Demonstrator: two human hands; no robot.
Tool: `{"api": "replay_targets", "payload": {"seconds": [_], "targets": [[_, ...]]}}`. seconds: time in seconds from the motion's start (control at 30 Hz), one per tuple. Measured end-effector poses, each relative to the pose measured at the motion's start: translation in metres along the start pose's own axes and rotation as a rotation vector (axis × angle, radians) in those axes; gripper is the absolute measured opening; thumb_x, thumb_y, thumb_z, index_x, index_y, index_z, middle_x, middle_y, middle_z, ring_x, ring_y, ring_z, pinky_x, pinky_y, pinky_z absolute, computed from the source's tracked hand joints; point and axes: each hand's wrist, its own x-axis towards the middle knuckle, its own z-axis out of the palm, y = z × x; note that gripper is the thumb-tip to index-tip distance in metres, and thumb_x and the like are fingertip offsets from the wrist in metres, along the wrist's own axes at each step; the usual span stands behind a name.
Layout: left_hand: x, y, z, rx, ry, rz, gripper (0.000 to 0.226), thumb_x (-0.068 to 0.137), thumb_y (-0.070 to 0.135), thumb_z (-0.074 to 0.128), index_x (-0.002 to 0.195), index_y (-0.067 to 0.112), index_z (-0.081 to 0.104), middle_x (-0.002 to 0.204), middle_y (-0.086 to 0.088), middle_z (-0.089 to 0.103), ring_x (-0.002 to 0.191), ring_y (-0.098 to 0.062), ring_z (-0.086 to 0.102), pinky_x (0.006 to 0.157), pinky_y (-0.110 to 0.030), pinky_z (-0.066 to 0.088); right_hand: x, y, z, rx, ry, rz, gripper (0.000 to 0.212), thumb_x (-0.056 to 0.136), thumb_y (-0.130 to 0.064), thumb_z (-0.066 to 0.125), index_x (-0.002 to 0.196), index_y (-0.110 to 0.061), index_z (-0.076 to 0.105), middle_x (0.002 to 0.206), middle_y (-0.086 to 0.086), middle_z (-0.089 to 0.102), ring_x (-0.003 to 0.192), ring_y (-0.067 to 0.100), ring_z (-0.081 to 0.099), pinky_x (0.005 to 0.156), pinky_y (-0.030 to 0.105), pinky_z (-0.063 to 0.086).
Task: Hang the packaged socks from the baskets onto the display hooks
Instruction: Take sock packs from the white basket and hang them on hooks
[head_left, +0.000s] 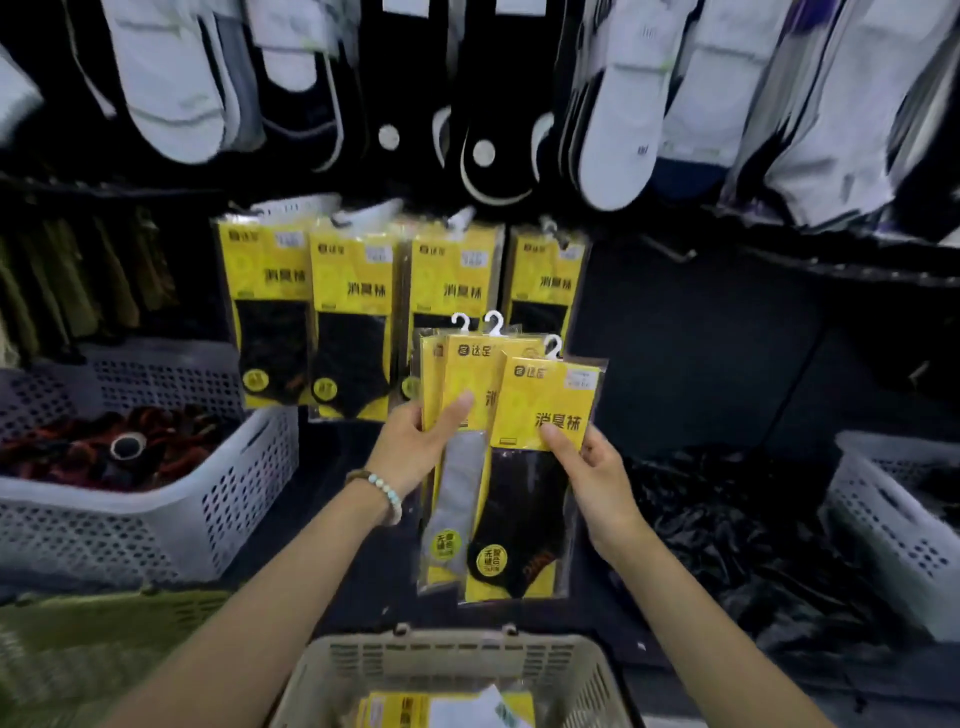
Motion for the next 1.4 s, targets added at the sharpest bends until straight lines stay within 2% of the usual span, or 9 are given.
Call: {"api": "replay_targets", "payload": {"seconds": [0.13,0.27,0.4,0.5,0.67,0.8,1.0,1.27,1.4], "targets": [[0.044,0.040,-0.019,0.047,0.123,0.142,0.050,0.065,0.068,0.052,0.080,0.022,0.063,0.080,-0.001,0.062,0.071,-0.015,0.056,0.067,-0.030,0.043,0.039,-0.031,-0.016,0.013,0.079,-0.057,0.020,0.094,-0.026,0.055,0.111,-0.023,0.065,0.105,-0.007,0.073,0.097,0.007,0.069,0.073,0.015,0.054],[0.073,0.062,-0.034,0.042,0.284,0.240,0.046,0.070,0.062,0.055,0.057,0.018,0.047,0.042,0.012,0.037,0.033,-0.002,0.030,0.037,-0.014,0.025,0.082,-0.052,-0.027,-0.024,0.149,-0.069,0.017,0.095,-0.027,0.055,0.107,-0.026,0.066,0.108,-0.004,0.072,0.103,0.012,0.066,0.090,0.031,0.050],[0.093,0.070,-0.035,0.086,0.364,0.295,0.052,0.078,0.053,0.058,0.052,0.017,0.031,0.031,0.010,0.022,0.027,-0.005,0.020,0.033,-0.010,0.015,0.121,-0.062,-0.022,-0.108,0.121,-0.080,0.014,0.095,-0.024,0.055,0.104,-0.024,0.066,0.107,-0.002,0.071,0.102,0.013,0.066,0.091,0.032,0.051],[0.102,0.072,-0.031,0.092,0.347,0.323,0.052,0.079,0.052,0.058,0.048,0.022,0.026,0.028,0.009,0.022,0.025,-0.006,0.020,0.031,-0.009,0.015,0.146,-0.059,-0.014,-0.137,0.095,-0.064,0.011,0.095,-0.023,0.054,0.100,-0.023,0.065,0.105,0.001,0.072,0.099,0.015,0.067,0.084,0.028,0.052],[0.113,0.072,-0.025,0.046,0.323,0.333,0.049,0.078,0.050,0.058,0.047,0.023,0.031,0.029,0.009,0.026,0.025,-0.004,0.023,0.032,-0.008,0.017,0.185,-0.044,-0.005,-0.122,0.174,0.035,0.012,0.094,-0.027,0.058,0.095,-0.018,0.066,0.107,0.009,0.069,0.100,0.021,0.065,0.091,0.036,0.051],[0.115,0.071,-0.022,0.021,0.255,0.340,0.043,0.076,0.052,0.056,0.052,0.021,0.039,0.031,0.011,0.031,0.027,-0.002,0.025,0.033,-0.008,0.019,0.207,-0.033,-0.001,-0.038,0.315,0.197,0.035,0.084,-0.034,0.070,0.102,-0.005,0.065,0.109,0.014,0.067,0.106,0.030,0.062,0.099,0.046,0.048],[0.111,0.069,-0.020,0.026,0.246,0.320,0.047,0.082,0.044,0.059,0.048,0.023,0.033,0.029,0.008,0.029,0.025,-0.004,0.023,0.032,-0.008,0.017,0.198,-0.022,-0.016,-0.075,0.526,0.224,0.034,0.087,-0.023,0.068,0.113,-0.003,0.060,0.114,0.015,0.063,0.103,0.026,0.059,0.092,0.036,0.048],[0.089,0.058,-0.002,-0.048,0.146,0.208,0.033,0.082,0.044,0.059,0.057,0.025,0.052,0.035,0.012,0.043,0.031,0.000,0.036,0.035,-0.009,0.031,0.121,-0.075,0.012,-0.075,0.076,-0.104,0.022,0.093,-0.034,0.056,0.105,-0.019,0.066,0.103,-0.002,0.070,0.094,0.010,0.067,0.075,0.020,0.055],[0.073,0.057,0.014,-0.154,0.106,0.168,0.027,0.069,0.049,0.068,0.083,0.026,0.068,0.073,0.014,0.071,0.066,0.003,0.065,0.053,-0.007,0.047,0.096,-0.085,0.026,-0.061,0.071,-0.170,0.028,0.078,-0.031,0.074,0.102,-0.017,0.068,0.099,-0.001,0.072,0.092,0.011,0.068,0.081,0.024,0.056]]}}
